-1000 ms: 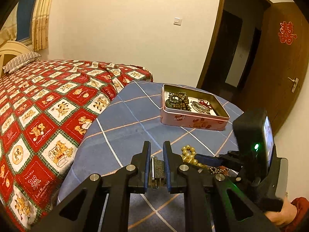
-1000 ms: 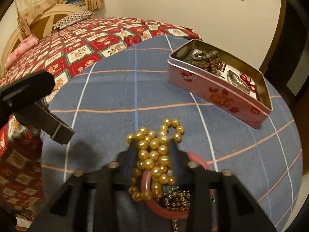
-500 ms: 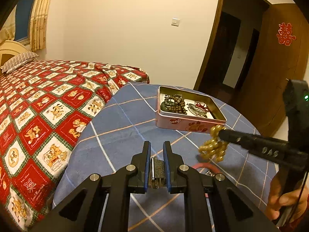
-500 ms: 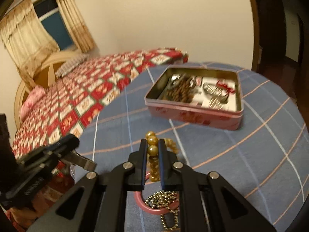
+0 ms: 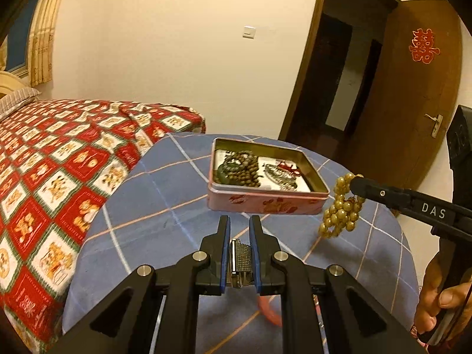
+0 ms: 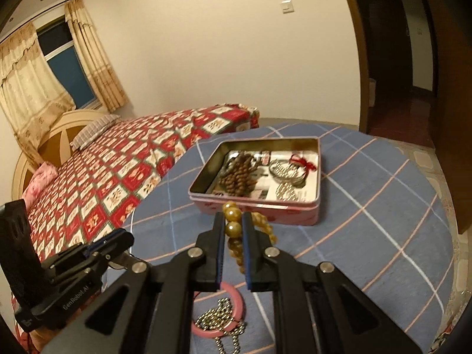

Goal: Organize jewelry
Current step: 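Carry the watch and gold bead strand into the pink tin with both tools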

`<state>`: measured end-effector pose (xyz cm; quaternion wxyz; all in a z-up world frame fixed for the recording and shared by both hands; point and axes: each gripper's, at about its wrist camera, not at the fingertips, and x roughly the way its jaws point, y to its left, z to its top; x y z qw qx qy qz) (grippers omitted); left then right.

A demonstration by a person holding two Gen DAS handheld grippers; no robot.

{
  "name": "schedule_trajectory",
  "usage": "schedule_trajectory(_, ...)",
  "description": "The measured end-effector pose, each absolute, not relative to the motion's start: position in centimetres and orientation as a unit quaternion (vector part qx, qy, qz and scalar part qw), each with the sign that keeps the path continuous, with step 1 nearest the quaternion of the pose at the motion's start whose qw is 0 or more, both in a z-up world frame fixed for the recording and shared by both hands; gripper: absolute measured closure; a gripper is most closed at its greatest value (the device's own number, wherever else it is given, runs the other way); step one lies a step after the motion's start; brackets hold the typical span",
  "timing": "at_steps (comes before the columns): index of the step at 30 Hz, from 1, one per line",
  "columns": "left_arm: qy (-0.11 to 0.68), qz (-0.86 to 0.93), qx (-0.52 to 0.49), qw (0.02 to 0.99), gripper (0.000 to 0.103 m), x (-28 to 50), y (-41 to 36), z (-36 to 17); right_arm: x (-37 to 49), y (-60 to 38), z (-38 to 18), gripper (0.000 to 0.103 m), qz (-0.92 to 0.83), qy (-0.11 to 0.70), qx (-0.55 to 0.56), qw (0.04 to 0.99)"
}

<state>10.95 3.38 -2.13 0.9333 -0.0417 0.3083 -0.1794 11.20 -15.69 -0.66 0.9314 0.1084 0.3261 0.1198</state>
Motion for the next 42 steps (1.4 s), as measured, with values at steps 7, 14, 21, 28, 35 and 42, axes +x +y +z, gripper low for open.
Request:
schedule_trajectory(7, 0.289, -0.200, -0.036, 0.936, 0.091, 13.3, 1.5, -0.5, 12.7, -17.0, 0.8, 0.090, 0.110, 0.307, 0.111, 0.939)
schedule_trajectory(14, 0.269, -0.216, -0.027, 0.938, 0.091, 16.5, -0.7, 1.2, 15.5, -17.5, 2.5, 0.090, 0.106, 0.285, 0.102, 0.947)
schedule_trajectory(21, 0.270, -0.230, -0.020, 0.935, 0.091, 20.3, -3.2, 1.3, 19.2, -18.0, 2.5, 0.090, 0.103, 0.288, 0.107, 0.946)
schedule_trajectory(28, 0.296, -0.225, -0.014, 0.928, 0.091, 24.0, -4.9, -0.7, 22.6, -18.6, 0.7, 0.089, 0.088, 0.305, 0.105, 0.943)
schedule_trajectory(35, 0.339, -0.211, 0.010, 0.917, 0.091, 26.4, -6.6, -4.0, 25.0, -19.2, -2.6, 0.090, 0.076, 0.341, 0.111, 0.930)
schedule_trajectory(42, 0.351, -0.196, 0.024, 0.915, 0.090, 27.5, -7.2, -5.7, 26.2, -20.0, -4.4, 0.089, 0.070, 0.359, 0.119, 0.923)
